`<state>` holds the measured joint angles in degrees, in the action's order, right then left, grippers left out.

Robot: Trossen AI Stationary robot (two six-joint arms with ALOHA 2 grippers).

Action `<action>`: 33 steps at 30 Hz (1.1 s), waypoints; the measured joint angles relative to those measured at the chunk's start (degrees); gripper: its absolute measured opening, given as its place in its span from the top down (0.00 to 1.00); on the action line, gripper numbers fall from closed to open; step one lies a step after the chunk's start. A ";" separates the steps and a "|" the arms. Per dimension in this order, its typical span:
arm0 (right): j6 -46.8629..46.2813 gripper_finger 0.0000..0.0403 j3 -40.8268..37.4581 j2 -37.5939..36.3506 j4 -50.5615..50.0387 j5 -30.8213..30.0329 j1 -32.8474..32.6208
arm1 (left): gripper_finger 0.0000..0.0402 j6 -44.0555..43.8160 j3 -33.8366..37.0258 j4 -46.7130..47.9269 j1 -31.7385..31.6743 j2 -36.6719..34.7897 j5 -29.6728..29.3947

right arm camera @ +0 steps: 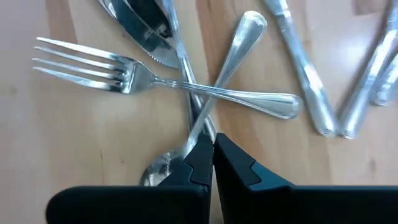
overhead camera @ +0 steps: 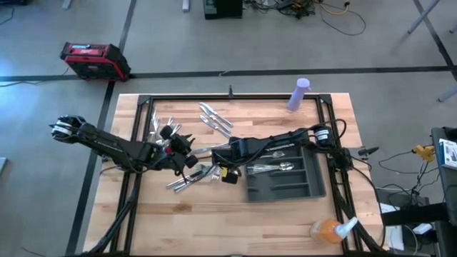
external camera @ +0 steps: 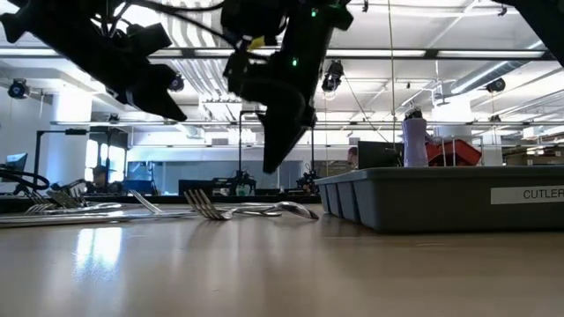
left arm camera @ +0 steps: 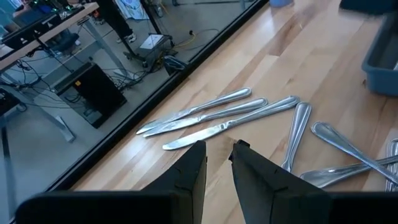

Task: Sort silverware
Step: Put the spoon into the gray silverware tray

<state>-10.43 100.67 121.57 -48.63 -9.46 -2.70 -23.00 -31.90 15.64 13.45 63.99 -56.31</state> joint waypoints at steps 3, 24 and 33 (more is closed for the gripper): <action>0.16 1.00 0.13 -2.30 -3.95 -3.04 -0.04 | 0.84 -0.02 0.00 -0.07 0.00 -0.04 -0.02; 4.15 1.00 -9.62 -7.86 2.42 3.35 0.15 | 0.84 0.00 0.02 -0.17 0.00 0.00 -0.04; -1.21 0.93 -8.43 -2.25 6.16 9.82 0.61 | 0.84 0.00 0.02 -0.22 0.00 0.00 -0.07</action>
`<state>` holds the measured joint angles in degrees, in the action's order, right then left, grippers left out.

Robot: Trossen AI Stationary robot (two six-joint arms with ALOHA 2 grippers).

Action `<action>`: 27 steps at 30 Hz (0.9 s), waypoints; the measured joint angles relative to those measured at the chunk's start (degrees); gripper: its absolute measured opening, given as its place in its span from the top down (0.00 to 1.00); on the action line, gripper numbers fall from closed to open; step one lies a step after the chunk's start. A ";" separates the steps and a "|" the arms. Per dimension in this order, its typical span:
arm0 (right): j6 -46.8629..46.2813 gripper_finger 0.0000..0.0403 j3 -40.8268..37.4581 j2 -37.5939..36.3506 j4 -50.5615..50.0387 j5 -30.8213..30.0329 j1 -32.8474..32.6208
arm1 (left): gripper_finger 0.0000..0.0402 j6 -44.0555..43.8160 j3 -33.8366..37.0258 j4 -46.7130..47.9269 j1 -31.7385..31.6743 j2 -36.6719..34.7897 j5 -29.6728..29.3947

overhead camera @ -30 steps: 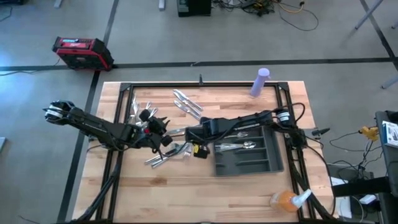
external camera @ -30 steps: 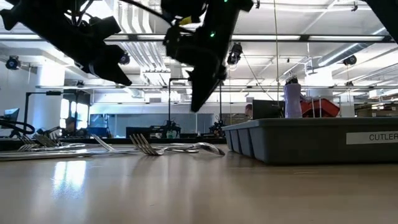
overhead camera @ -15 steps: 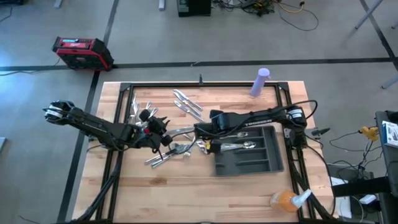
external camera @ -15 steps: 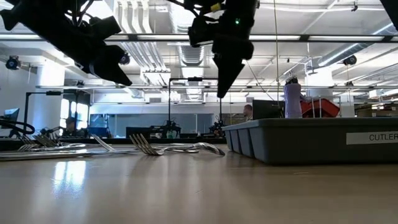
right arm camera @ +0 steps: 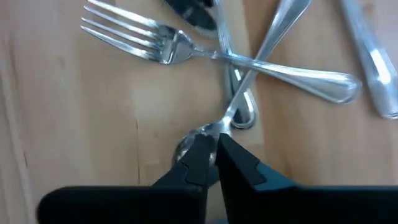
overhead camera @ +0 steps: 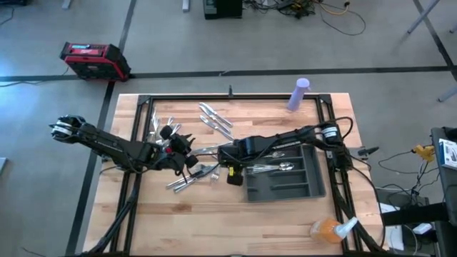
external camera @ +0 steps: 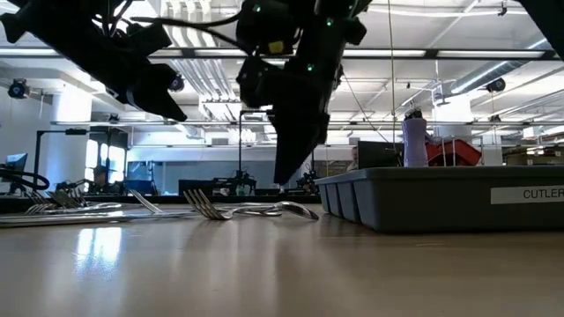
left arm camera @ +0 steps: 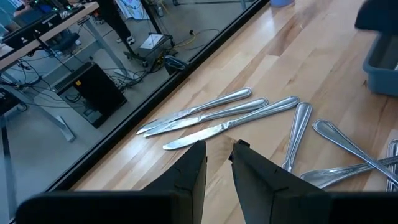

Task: Sort silverware
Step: Put the spoon into the gray silverware tray

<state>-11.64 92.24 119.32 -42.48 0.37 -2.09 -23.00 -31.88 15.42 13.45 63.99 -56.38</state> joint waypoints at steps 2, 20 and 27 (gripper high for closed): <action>-0.17 0.87 0.07 1.28 0.43 0.10 -0.03 | 0.84 0.00 0.02 0.02 0.00 0.00 0.02; -0.31 0.75 0.35 5.76 3.69 -4.93 0.00 | 0.84 0.00 0.02 -0.04 -0.02 0.04 -0.02; -1.22 0.98 0.86 5.07 2.56 -4.81 0.37 | 0.84 0.00 0.02 -0.04 -0.02 0.04 0.00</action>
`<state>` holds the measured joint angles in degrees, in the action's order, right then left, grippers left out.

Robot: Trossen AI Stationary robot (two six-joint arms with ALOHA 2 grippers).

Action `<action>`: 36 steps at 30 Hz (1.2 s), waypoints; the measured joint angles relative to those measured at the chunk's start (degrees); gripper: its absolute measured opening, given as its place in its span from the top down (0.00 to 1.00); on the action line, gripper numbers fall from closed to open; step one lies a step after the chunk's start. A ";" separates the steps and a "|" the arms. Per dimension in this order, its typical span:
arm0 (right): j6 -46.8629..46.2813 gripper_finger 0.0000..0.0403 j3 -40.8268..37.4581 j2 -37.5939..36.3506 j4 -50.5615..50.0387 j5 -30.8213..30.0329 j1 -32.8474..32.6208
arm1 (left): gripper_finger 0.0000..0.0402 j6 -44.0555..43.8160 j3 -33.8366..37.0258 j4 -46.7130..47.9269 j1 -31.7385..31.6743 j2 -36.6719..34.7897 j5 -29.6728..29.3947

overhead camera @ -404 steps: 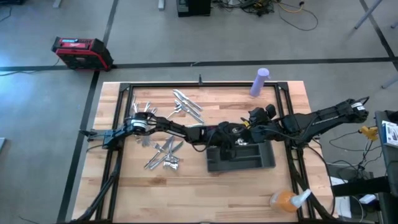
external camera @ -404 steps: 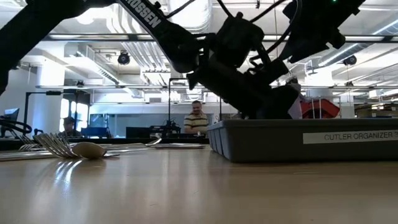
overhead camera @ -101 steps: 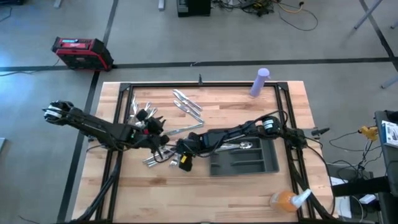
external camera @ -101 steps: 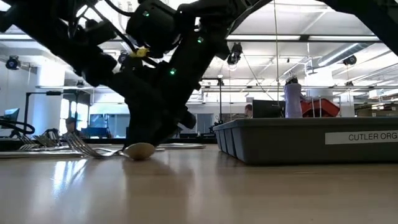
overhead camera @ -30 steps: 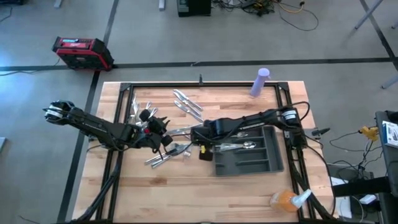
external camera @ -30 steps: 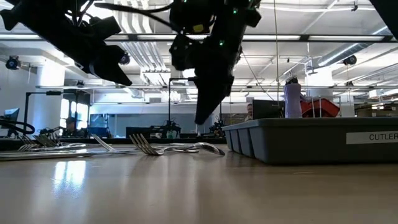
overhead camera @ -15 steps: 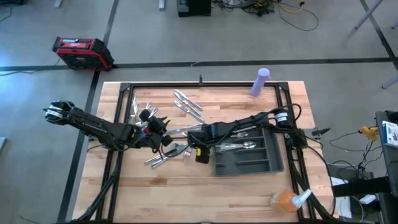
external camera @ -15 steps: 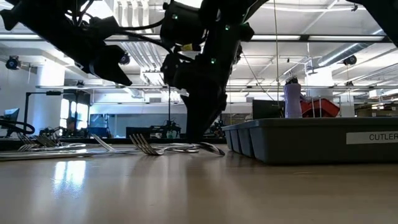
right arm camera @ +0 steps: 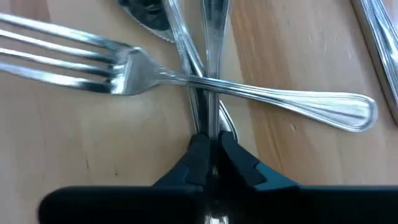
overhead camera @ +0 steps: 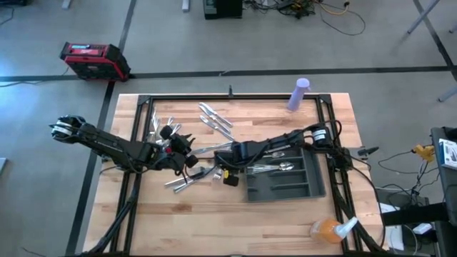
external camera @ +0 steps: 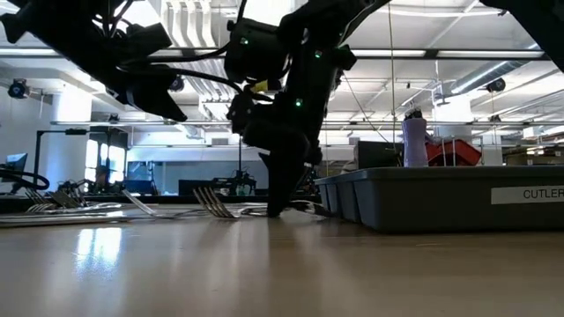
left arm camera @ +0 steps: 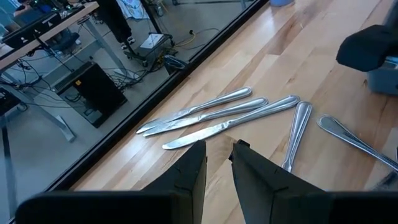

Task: Sort silverware
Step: Put the spoon into the gray silverware tray

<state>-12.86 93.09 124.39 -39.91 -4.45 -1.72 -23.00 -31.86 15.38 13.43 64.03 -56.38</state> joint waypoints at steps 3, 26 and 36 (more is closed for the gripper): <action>0.54 0.98 2.92 -0.71 -4.41 0.19 0.26 | 0.84 0.02 0.00 0.02 0.00 0.04 0.00; 7.24 0.72 10.28 4.28 -14.04 3.55 -1.89 | 0.84 1.51 0.08 -0.58 0.00 -0.10 4.92; 3.86 0.45 10.85 4.25 -17.33 -0.19 -2.01 | 0.84 -1.86 0.15 4.67 0.01 -0.80 3.63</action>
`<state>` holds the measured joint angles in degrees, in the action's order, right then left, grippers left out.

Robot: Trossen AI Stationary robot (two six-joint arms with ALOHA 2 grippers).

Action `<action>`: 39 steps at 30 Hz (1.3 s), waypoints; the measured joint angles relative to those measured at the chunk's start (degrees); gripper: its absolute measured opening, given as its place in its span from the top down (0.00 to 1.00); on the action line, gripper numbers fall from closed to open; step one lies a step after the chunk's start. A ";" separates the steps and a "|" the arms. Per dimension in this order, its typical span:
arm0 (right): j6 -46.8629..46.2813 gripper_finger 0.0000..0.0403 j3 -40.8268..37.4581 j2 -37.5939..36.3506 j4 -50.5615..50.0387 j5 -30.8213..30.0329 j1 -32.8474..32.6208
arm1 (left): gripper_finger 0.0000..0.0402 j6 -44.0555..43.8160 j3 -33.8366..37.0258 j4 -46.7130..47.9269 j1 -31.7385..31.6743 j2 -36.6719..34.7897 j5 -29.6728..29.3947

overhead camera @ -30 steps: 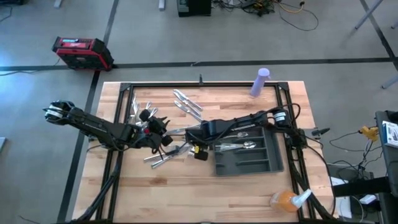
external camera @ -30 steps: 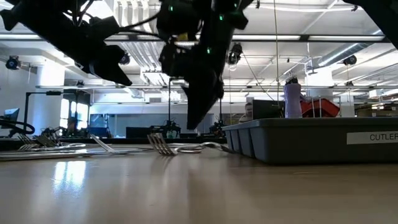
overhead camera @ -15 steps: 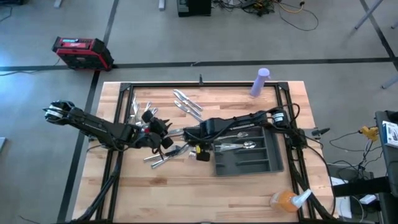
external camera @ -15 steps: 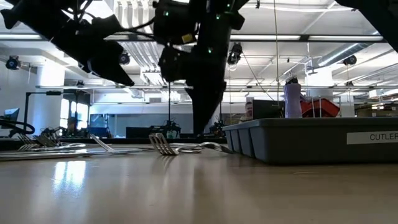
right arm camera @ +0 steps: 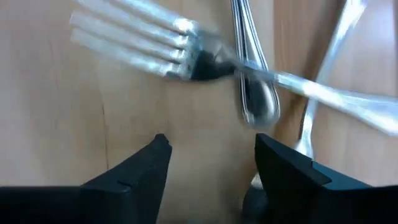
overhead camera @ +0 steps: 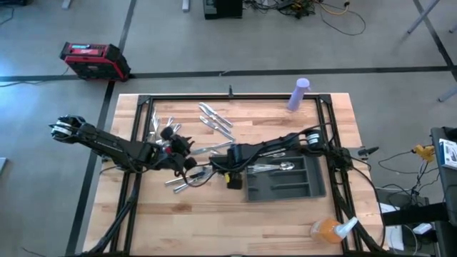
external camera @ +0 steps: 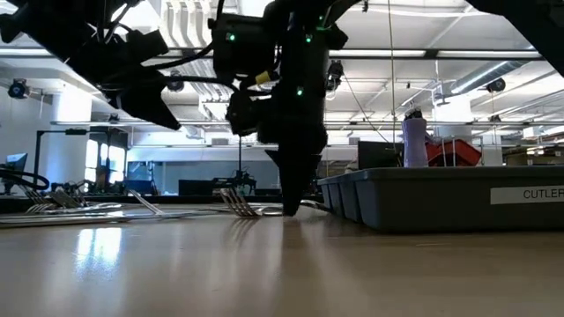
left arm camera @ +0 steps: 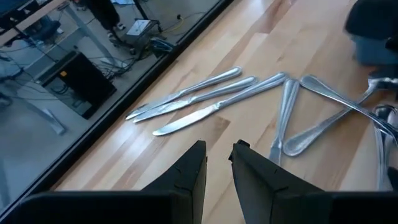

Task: Sort silverware
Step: Put the spoon into the gray silverware tray

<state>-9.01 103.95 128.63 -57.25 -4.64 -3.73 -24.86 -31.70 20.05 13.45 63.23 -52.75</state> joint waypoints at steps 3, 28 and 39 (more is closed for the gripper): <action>0.01 0.45 1.81 -0.61 -2.88 -3.83 -0.07 | 0.84 -1.17 0.02 2.00 0.12 -1.13 -1.10; 2.40 0.96 -0.68 0.29 -2.69 -2.28 4.63 | 0.84 -0.80 0.83 4.96 2.03 -11.11 -3.81; 7.61 0.97 3.44 0.58 -2.38 0.10 4.87 | 0.84 -0.55 3.14 5.41 2.65 -16.84 -3.85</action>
<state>-1.39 107.38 129.21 -59.63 -4.54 1.15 -25.42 -28.56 25.45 16.10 46.39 -56.60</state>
